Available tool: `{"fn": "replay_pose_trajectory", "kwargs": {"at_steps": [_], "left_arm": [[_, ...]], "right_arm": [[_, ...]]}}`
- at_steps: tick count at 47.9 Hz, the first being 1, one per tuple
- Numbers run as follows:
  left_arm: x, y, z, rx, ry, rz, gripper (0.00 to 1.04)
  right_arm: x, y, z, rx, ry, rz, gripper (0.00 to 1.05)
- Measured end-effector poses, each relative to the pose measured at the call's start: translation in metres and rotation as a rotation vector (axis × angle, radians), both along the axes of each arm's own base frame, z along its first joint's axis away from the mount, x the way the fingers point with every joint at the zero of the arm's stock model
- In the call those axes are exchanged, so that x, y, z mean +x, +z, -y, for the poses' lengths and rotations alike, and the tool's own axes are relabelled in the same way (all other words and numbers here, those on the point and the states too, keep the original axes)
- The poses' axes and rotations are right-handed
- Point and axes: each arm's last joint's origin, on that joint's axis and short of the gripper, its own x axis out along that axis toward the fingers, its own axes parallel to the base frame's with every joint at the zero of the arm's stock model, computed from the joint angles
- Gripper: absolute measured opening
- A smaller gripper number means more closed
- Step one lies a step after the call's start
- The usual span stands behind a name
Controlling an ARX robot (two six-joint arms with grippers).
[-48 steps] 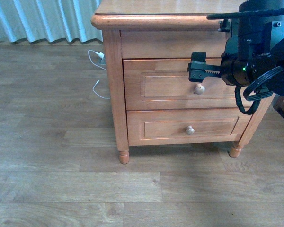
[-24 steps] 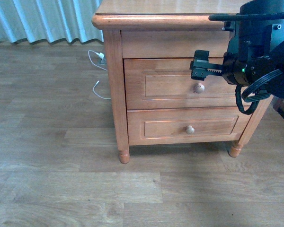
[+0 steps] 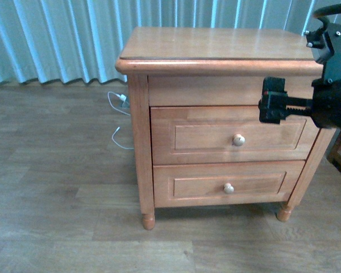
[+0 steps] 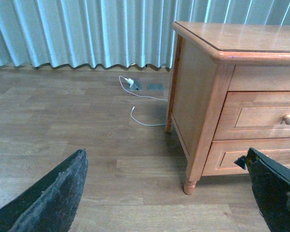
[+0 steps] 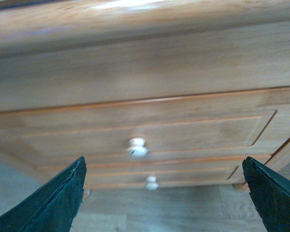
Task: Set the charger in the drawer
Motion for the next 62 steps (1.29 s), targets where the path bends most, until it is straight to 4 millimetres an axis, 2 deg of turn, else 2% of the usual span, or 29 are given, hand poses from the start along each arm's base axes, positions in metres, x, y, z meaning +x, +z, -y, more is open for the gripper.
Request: {"fn": "replay_pose_trajectory", "kwargs": {"at_steps": [5, 14, 18, 24, 30, 36, 58, 60, 62], "left_arm": [[0.0, 0.0, 0.0, 0.0, 0.0, 0.0, 0.99], [0.0, 0.0, 0.0, 0.0, 0.0, 0.0, 0.99], [0.0, 0.0, 0.0, 0.0, 0.0, 0.0, 0.99], [0.0, 0.0, 0.0, 0.0, 0.0, 0.0, 0.99], [0.0, 0.0, 0.0, 0.0, 0.0, 0.0, 0.99], [0.0, 0.0, 0.0, 0.0, 0.0, 0.0, 0.99], [0.0, 0.0, 0.0, 0.0, 0.0, 0.0, 0.99], [0.0, 0.0, 0.0, 0.0, 0.0, 0.0, 0.99], [0.0, 0.0, 0.0, 0.0, 0.0, 0.0, 0.99]], "right_arm": [[-0.046, 0.019, 0.001, -0.017, 0.074, 0.002, 0.97], [-0.112, 0.044, 0.01, -0.023, 0.095, 0.03, 0.97], [-0.151, 0.056, 0.017, -0.017, 0.096, 0.061, 0.97], [-0.189, 0.062, 0.024, -0.01, 0.098, 0.09, 0.97], [-0.217, 0.065, 0.034, -0.006, 0.072, 0.13, 0.97], [-0.232, 0.064, 0.045, -0.007, -0.014, 0.199, 0.97], [-0.232, 0.062, 0.045, -0.005, -0.013, 0.192, 0.97], [-0.232, 0.061, 0.045, -0.027, -0.051, 0.236, 0.93], [-0.233, 0.057, 0.047, -0.056, -0.101, 0.328, 0.85]]}}
